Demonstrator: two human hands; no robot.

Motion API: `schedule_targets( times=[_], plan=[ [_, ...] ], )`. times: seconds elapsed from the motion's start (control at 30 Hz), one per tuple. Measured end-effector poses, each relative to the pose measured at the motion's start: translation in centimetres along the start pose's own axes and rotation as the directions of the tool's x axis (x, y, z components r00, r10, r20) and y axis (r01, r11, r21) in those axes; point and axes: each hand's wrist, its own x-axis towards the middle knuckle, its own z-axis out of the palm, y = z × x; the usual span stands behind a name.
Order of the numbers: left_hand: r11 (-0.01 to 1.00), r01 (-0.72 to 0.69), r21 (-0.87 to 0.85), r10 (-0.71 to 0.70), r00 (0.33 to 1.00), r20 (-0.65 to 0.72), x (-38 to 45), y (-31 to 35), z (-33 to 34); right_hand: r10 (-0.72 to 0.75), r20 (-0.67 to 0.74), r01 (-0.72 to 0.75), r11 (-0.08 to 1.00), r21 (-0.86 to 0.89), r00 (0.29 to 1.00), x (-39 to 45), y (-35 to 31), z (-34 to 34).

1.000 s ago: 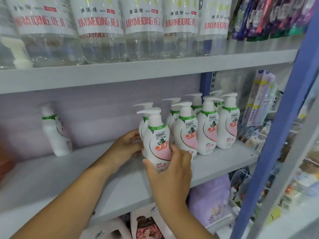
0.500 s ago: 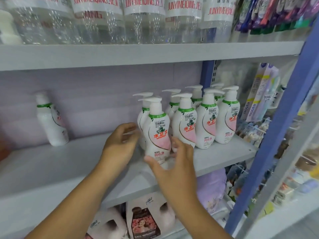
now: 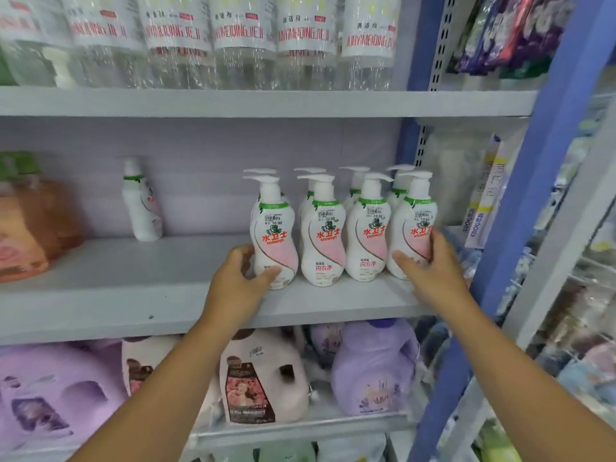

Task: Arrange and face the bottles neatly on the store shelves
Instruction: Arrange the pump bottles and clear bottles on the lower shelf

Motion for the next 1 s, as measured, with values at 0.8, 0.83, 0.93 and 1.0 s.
schedule_targets(
  times=[0.8,0.83,0.93,1.0],
  plan=[
    [0.984,0.01,-0.179,0.015,0.99,0.14,1.5,0.9,-0.8,-0.051,0.035,0.049,0.998,0.049,0.998,-0.5,-0.6,-0.4],
    [0.978,0.006,-0.208,0.028,0.987,0.158,1.5,1.2,-0.7,-0.047,0.035,0.045,0.998,0.049,0.998,-0.5,-0.6,-0.4],
    [0.96,0.004,-0.28,0.025,0.995,0.096,1.5,1.2,0.0,-0.039,0.04,0.037,0.998,0.051,0.998,-0.6,-0.5,-0.4],
    [0.955,0.005,-0.296,0.025,0.995,0.096,1.6,1.0,0.1,-0.035,0.034,0.033,0.998,0.054,0.999,-0.6,-0.6,-0.4]
  ],
)
